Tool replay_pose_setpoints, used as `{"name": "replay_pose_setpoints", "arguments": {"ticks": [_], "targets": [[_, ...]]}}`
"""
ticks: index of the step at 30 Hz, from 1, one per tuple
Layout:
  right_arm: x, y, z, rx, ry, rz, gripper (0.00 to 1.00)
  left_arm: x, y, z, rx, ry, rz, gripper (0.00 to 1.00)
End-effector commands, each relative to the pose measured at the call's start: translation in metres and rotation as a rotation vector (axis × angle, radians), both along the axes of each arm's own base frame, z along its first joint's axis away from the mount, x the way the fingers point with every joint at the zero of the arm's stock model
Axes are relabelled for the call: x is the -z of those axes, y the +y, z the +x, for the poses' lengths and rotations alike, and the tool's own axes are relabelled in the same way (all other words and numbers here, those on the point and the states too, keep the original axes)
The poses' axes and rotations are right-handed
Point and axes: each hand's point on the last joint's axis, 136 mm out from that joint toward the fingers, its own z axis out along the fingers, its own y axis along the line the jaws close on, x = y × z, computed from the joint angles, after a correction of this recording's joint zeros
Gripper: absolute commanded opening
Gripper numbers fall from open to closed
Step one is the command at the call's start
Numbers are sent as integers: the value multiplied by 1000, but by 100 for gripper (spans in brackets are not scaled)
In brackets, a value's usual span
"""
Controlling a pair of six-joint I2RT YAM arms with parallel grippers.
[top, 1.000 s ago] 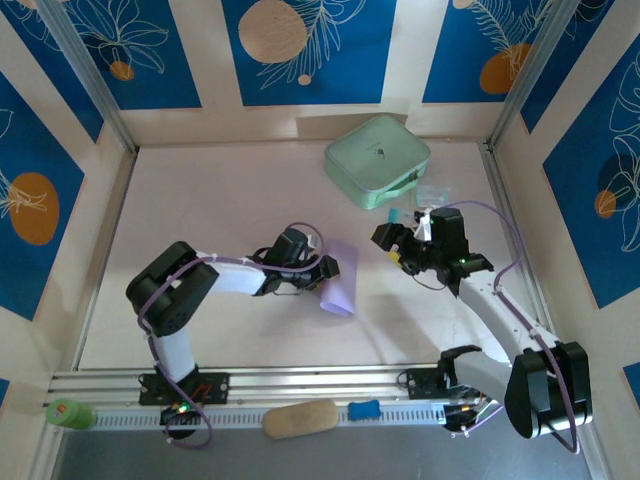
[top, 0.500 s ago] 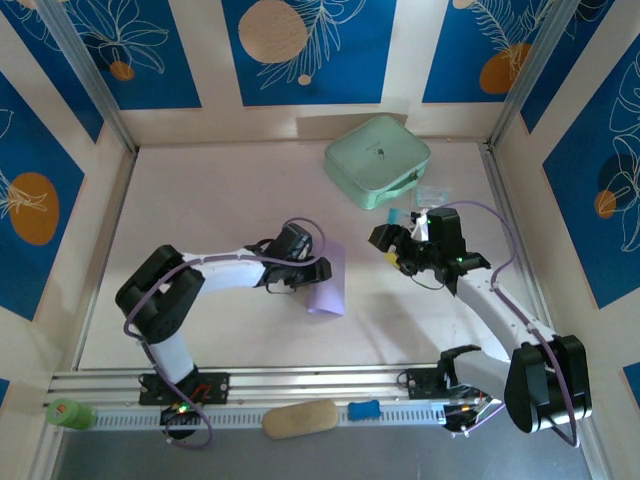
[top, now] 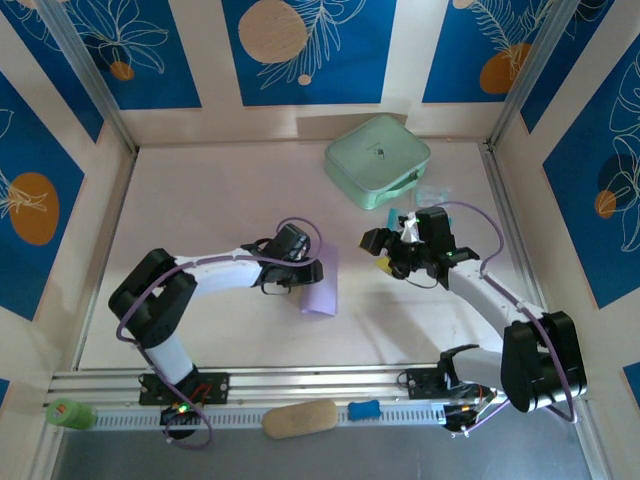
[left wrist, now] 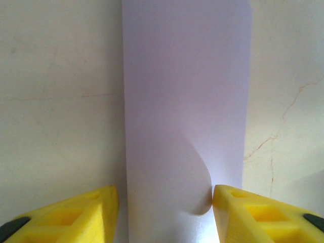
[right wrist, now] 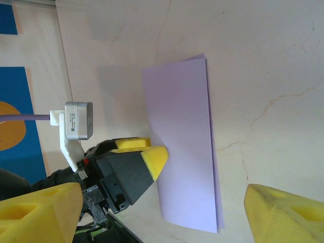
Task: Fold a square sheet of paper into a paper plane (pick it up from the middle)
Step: First fold the square sheet of paper in half at the center of the table.
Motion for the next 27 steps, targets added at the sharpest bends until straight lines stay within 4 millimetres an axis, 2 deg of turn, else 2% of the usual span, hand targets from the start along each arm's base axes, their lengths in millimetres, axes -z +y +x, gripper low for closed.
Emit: {"name": "replay_pose_setpoints", "arguments": {"ticks": [1,19,27], "targets": [[-11,9,2,-46,-28,24,84,-1,8,2,-14,5,30,51],[-3,13,2,-58,9,14,84,31,18,-1,-97,108,78,53],[1,12,2,-53,25,1,86,29,25,2,-116,94,117,55]]}}
